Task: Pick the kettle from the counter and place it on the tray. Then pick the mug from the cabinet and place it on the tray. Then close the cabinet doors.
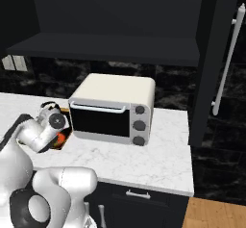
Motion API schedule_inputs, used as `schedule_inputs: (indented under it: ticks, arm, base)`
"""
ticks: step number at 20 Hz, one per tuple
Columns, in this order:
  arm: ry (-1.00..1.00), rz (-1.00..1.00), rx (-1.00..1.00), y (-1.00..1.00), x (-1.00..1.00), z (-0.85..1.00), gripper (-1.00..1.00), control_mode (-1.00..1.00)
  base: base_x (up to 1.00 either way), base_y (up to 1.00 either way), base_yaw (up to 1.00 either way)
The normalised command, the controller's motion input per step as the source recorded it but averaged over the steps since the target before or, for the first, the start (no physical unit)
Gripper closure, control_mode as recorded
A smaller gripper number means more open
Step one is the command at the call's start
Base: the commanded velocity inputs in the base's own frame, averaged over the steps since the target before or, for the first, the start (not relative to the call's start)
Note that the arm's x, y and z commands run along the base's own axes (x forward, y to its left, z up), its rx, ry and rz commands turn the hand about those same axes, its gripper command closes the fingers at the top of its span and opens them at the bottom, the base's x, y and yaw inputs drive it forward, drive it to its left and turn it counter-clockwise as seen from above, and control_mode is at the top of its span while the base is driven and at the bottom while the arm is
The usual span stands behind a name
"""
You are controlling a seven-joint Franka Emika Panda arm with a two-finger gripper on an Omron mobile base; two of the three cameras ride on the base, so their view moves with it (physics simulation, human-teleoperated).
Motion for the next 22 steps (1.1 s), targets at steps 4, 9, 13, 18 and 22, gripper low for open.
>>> schedule_inputs:
  ticks: [4,9,13,18,22]
  arm:
    - [0.4,-0.24,0.0,-0.01,-0.25,1.0,-1.0,-1.0]
    - [0.42,-0.14,-0.08,-0.02,-0.08,0.43,-1.0,-1.0]
    - [0.03,0.0,0.0,0.0,0.0,0.0,-1.0,-1.0]
    - [0.0,0.0,0.0,0.0,0.0,0.0,-1.0,-1.0]
    - [0.0,0.0,0.0,0.0,0.0,0.0,-1.0,-1.0]
  base:
    - [0.0,0.0,0.0]
    - [0.0,0.0,0.0]
    - [0.0,0.0,0.0]
    - [0.0,0.0,0.0]
    - [0.0,0.0,0.0]
